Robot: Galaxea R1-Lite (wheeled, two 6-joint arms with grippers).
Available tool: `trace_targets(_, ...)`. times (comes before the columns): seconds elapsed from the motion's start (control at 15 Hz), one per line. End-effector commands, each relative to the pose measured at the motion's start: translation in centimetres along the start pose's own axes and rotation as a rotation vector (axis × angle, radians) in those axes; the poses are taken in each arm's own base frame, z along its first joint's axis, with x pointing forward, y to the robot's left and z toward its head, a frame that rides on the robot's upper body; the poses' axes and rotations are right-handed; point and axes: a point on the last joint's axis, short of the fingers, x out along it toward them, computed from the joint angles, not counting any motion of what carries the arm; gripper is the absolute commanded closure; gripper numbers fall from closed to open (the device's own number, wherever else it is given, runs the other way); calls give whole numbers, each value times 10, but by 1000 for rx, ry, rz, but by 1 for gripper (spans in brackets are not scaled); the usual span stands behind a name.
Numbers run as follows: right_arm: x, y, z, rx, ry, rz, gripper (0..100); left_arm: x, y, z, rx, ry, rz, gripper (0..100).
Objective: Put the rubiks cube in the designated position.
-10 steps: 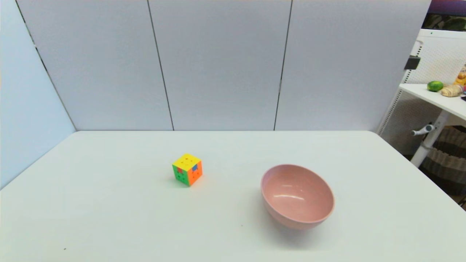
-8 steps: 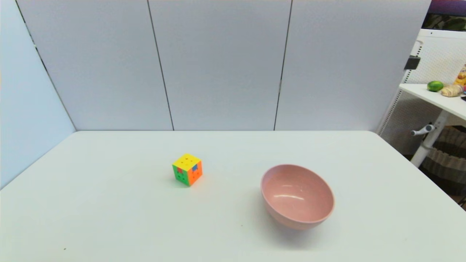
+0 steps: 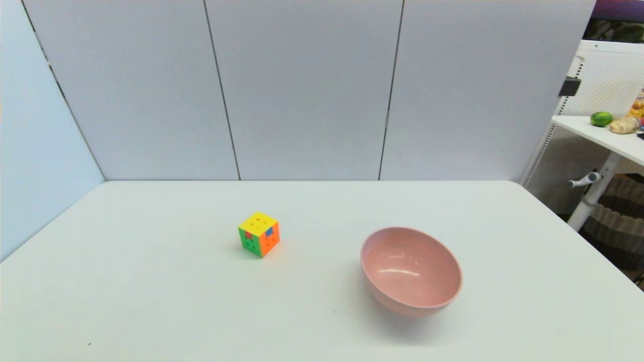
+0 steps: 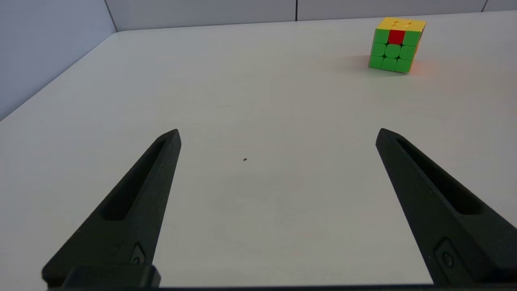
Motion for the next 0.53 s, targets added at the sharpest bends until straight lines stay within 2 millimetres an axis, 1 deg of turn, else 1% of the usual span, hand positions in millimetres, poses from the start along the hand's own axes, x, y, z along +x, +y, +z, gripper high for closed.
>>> trace_targets(0.07, 0, 0, 0, 0, 2, 0, 0, 0, 0, 0, 16, -2, -1, 0)
trace_targets(0.13, 0, 0, 0, 0, 4, 0, 0, 0, 0, 2, 21, -17, 3, 0)
trace_targets(0.2, 0, 0, 0, 0, 4, 0, 0, -1, 0, 10, 30, -48, -16, 0)
trace_targets(0.27, 0, 0, 0, 0, 4, 0, 0, 0, 0, 28, 30, -69, -92, 0)
trace_targets(0.33, 0, 0, 0, 0, 2, 0, 0, 6, 0, 57, 20, -60, -182, 0)
trace_targets(0.4, 0, 0, 0, 0, 2, 0, 0, 16, 2, 83, 17, -38, -199, 0)
trace_targets(0.53, 0, 0, 0, 0, 2, 0, 0, 51, 7, 139, 7, 12, -206, 0)
